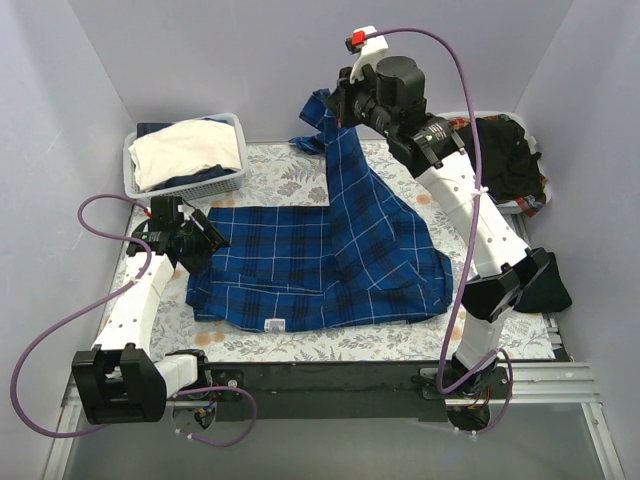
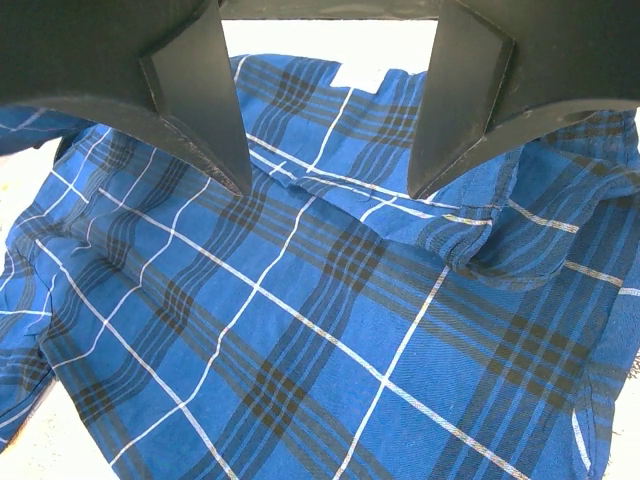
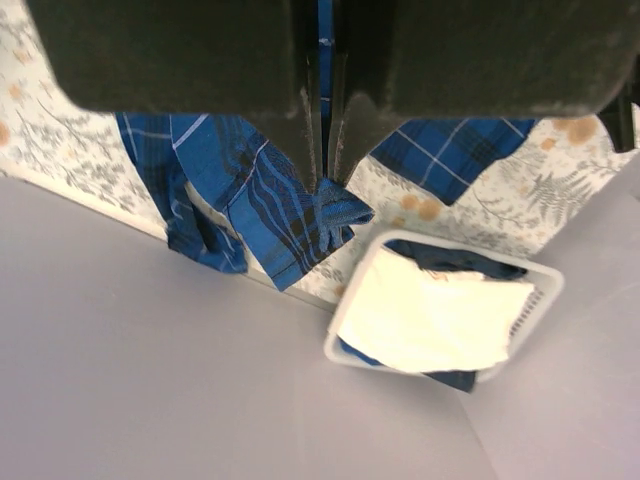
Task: Fold and stack the long sleeve shirts
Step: Fold the shirt
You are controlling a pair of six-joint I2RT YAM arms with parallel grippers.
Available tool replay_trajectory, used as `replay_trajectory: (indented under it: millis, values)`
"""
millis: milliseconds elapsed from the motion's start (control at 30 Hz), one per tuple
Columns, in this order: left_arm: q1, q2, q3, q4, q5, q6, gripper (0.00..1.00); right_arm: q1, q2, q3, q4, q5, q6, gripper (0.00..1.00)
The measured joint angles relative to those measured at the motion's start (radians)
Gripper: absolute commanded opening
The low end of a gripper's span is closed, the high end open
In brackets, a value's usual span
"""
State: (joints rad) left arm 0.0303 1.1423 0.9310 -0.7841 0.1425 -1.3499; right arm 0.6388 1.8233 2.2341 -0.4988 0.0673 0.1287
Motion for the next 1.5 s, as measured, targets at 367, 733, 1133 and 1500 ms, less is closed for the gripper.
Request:
replay_trajectory:
  millis: [367,733,1133,1500]
  values:
    - [0.0,-0.001,0.006,0.008,0.024,0.0,0.64,0.006,-0.006,-0.079,0.142,-0.149,-0.001,0.01]
    - [0.0,0.012,0.021,0.031,0.022,-0.009,0.64,0.016,-0.113,-0.553,0.105,-0.022,0.028,0.01]
    - [0.0,0.005,-0.098,-0.025,-0.018,-0.04,0.65,0.033,-0.194,-0.747,0.105,-0.105,0.063,0.01]
    - [-0.023,0.1,0.018,0.196,0.259,-0.071,0.67,0.208,-0.361,-0.986,0.074,-0.206,0.105,0.06]
